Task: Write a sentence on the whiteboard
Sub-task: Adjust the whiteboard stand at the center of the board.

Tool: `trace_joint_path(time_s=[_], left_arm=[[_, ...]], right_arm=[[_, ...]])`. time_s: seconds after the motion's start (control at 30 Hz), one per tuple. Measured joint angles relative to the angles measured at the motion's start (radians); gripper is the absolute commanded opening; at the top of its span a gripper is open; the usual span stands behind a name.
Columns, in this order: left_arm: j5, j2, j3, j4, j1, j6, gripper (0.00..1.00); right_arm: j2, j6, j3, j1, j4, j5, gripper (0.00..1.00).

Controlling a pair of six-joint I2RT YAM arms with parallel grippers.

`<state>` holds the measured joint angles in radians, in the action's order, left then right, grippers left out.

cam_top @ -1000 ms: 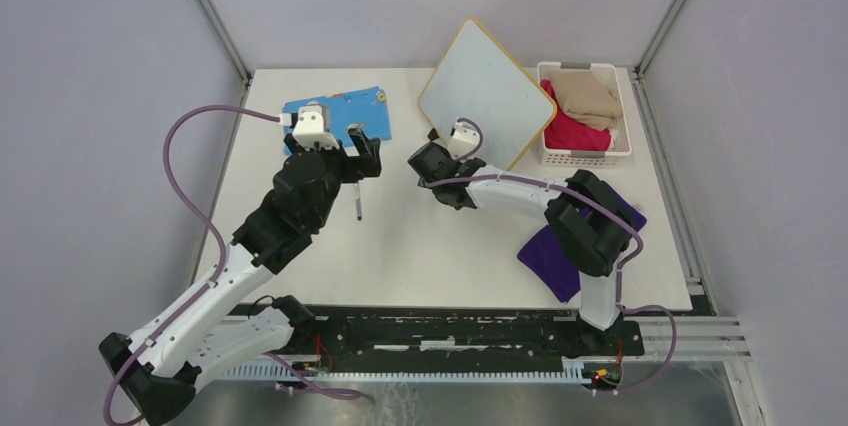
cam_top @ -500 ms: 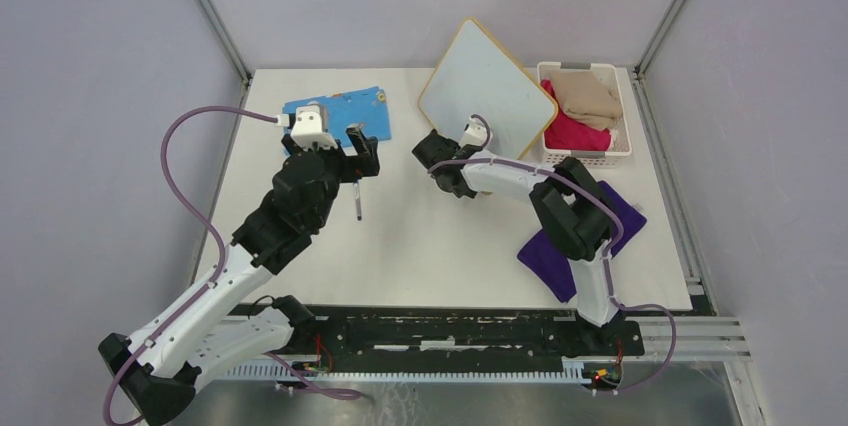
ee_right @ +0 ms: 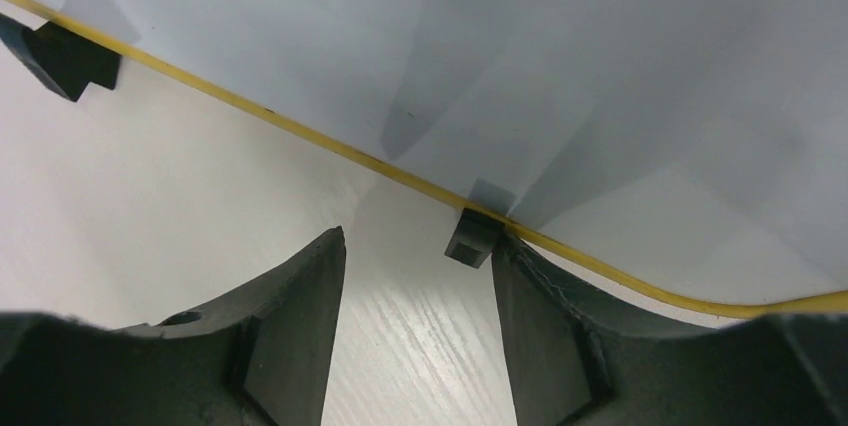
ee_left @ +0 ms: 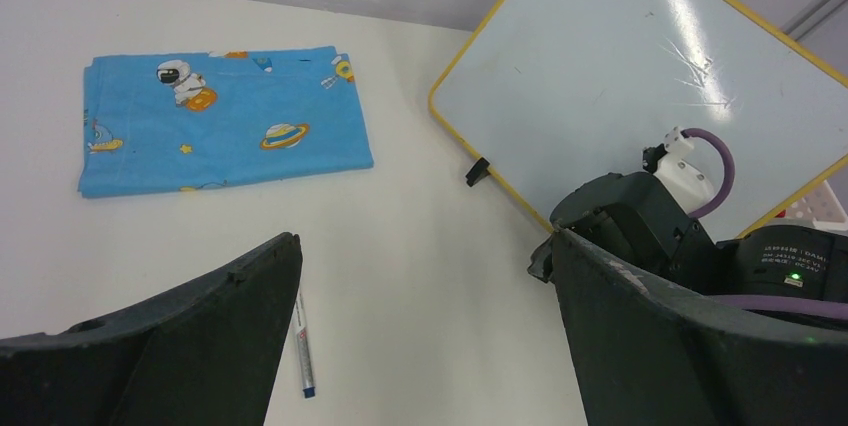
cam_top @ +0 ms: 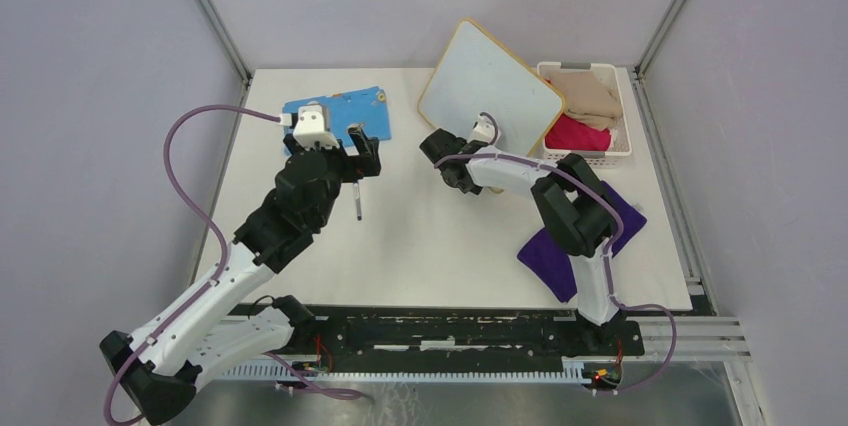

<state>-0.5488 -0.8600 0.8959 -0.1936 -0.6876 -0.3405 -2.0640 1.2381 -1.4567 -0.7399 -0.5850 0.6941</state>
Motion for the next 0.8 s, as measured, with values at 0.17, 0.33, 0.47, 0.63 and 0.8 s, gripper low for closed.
trace_joint_path(time_s=[0.17, 0.33, 0.47, 0.63, 0.8], left_arm=[[0.000, -0.006, 0.000, 0.000, 0.000, 0.000, 1.00], [0.000, -0.015, 0.000, -0.001, 0.000, 0.000, 1.00], [0.001, -0.019, 0.000, -0.008, 0.000, 0.000, 1.00], [0.001, -0.028, 0.000, -0.014, 0.000, 0.000, 1.00], [0.001, -0.034, 0.000, -0.015, 0.000, 0.000, 1.00]], right_arm=[[0.002, -0.005, 0.046, 0.016, 0.018, 0.021, 0.61], [0.049, -0.017, 0.142, 0.035, 0.047, 0.066, 0.59], [0.090, -0.042, 0.218, 0.051, 0.086, 0.093, 0.59], [0.114, -0.078, 0.264, 0.058, 0.129, 0.115, 0.50], [0.117, -0.119, 0.277, 0.066, 0.173, 0.121, 0.41]])
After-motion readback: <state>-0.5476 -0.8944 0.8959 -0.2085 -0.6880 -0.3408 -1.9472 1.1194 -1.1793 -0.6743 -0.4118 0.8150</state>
